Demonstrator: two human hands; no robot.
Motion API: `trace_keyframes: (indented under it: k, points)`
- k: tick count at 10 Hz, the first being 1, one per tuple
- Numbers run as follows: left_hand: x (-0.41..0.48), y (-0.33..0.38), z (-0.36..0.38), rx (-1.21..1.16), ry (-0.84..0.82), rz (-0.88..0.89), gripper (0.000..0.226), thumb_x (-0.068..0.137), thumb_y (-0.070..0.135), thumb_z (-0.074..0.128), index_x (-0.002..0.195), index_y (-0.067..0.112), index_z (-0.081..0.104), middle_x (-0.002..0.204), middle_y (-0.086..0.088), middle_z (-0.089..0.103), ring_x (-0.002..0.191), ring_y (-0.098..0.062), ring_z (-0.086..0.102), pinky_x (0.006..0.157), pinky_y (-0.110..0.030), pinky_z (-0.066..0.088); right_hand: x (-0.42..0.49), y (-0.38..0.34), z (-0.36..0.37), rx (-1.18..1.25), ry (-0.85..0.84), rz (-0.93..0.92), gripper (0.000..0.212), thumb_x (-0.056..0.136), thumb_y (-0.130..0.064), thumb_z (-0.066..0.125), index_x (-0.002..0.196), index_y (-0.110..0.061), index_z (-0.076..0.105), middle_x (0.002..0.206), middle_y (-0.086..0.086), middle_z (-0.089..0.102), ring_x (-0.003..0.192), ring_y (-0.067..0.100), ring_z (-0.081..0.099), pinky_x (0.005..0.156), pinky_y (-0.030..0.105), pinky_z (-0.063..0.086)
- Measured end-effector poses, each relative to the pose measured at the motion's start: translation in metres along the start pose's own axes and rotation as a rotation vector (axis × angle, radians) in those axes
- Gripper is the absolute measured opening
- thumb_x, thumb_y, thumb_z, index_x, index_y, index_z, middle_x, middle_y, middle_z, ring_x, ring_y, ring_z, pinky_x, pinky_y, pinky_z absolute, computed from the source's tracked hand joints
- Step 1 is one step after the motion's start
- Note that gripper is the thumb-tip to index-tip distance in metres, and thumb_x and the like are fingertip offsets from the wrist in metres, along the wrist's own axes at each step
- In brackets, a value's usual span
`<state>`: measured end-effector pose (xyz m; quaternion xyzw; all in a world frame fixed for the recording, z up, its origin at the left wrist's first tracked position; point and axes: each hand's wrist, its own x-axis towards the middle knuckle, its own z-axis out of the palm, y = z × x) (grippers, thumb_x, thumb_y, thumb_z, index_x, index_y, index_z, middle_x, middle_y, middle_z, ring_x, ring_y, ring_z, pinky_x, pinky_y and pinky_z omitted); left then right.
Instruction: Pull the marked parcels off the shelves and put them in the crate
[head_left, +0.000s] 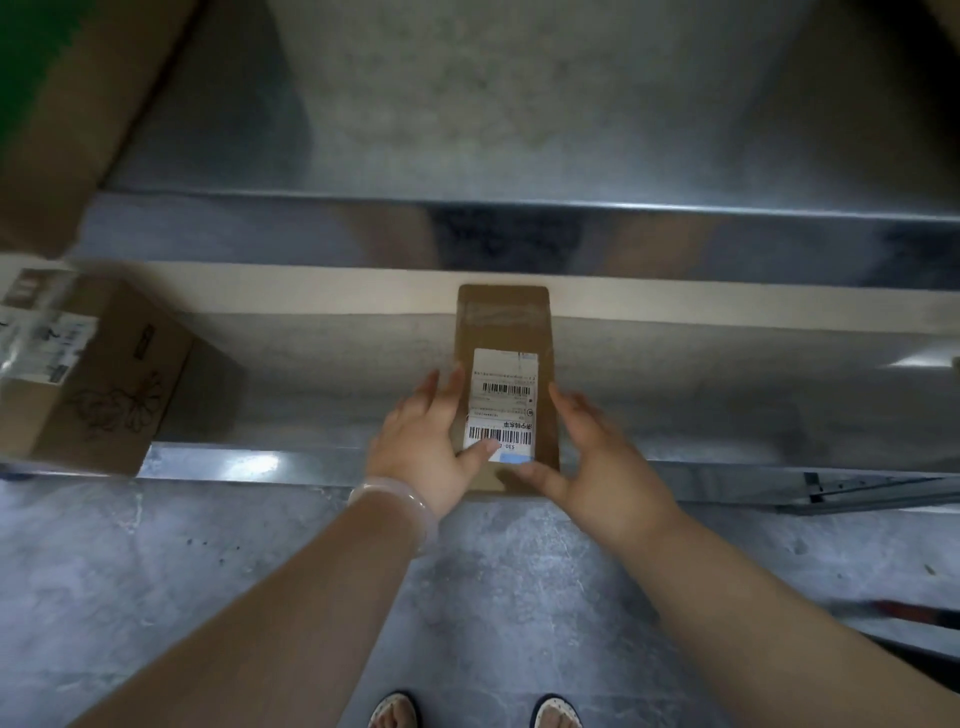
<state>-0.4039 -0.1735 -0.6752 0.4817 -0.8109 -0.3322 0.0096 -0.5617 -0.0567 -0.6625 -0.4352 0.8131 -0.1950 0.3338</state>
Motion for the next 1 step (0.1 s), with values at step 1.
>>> trace_keyframes:
  k: [1]
  points:
    - [-0.0253, 0.0161, -0.0180, 0.179, 0.023, 0.069, 0.089, 0.083, 0.066, 0.056, 0.152, 0.046, 0.004, 0.164, 0.006, 0.007, 0.150, -0.022, 0.010, 0.121, -0.046, 0.015, -0.0270, -0.0093, -0.0247, -0.132, 0.022, -0.026, 0.092, 0.078, -0.063, 0.065, 0.151, -0.048, 0.010, 0.162, -0.007, 0.012, 0.147, 0.018, 0.016, 0.115, 0.034, 0.021]
